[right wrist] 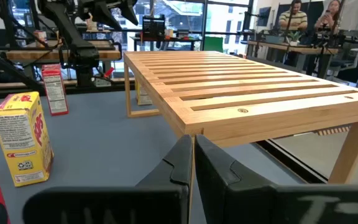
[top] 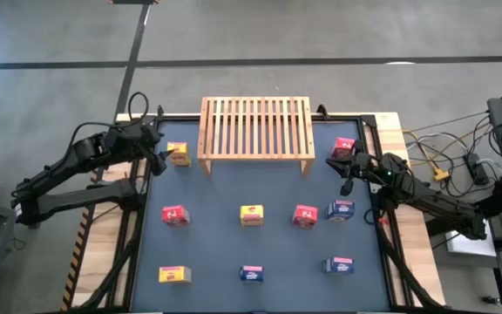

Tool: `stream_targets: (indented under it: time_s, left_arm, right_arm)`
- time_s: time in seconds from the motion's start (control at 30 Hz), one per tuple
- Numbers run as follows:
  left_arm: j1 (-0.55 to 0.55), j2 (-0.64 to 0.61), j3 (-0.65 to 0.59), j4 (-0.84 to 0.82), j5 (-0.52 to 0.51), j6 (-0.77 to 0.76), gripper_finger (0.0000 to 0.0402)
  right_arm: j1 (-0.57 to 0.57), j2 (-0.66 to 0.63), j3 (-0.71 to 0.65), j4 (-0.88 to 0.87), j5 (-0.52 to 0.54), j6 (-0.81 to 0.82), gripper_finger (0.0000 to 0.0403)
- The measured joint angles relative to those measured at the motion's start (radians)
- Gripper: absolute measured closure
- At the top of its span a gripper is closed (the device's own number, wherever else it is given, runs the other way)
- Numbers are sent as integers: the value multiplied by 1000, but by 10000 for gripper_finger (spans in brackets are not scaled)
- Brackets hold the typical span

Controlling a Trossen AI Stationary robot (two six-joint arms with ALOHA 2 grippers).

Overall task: Stack cereal on shelf
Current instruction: Put the top left yellow cereal box on the shelf

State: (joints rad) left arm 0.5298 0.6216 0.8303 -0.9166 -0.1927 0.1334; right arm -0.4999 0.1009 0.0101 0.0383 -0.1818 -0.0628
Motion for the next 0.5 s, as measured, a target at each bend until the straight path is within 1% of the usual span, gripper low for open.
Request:
stream_targets:
  time_s: [0.2, 0.5]
  left_arm:
    - [95, 22, -2, 1, 59, 63, 125]
    - [255, 69, -3, 29, 190, 163, 125]
  right_arm:
    - [0, 0, 0, 0, 0, 0, 394]
    - [0, 0, 0, 0, 0, 0, 394]
